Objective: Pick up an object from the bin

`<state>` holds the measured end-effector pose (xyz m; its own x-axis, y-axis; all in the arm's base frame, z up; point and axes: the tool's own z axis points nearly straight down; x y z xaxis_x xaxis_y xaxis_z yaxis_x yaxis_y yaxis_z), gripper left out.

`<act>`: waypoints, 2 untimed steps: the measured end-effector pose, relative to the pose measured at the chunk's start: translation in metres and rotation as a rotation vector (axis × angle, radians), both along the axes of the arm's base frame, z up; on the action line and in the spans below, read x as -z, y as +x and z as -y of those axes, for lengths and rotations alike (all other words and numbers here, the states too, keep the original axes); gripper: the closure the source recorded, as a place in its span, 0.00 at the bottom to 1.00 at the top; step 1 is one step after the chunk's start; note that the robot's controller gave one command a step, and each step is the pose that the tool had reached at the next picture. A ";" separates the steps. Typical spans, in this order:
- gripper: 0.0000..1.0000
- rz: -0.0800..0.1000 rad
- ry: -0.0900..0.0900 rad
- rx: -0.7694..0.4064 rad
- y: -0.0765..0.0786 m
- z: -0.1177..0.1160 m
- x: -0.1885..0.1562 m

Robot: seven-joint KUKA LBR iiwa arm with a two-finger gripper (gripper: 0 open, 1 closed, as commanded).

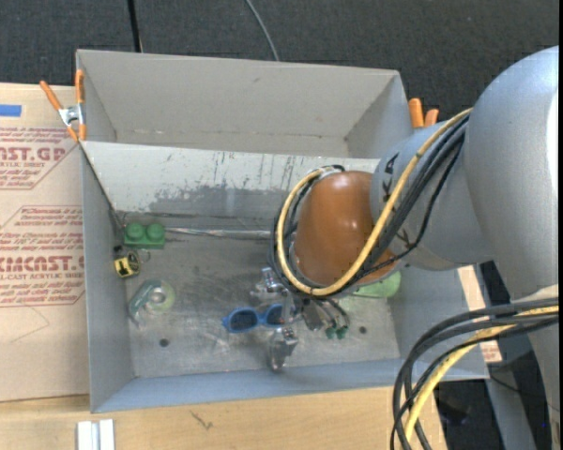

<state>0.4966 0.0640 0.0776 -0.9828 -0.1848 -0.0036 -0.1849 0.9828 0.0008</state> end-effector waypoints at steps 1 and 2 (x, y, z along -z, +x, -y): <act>1.00 -0.002 0.000 0.001 0.000 0.001 -0.001; 1.00 0.006 -0.004 -0.085 0.007 0.079 -0.131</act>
Offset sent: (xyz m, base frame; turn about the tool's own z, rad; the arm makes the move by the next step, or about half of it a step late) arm 0.0000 0.0000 0.0000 0.0000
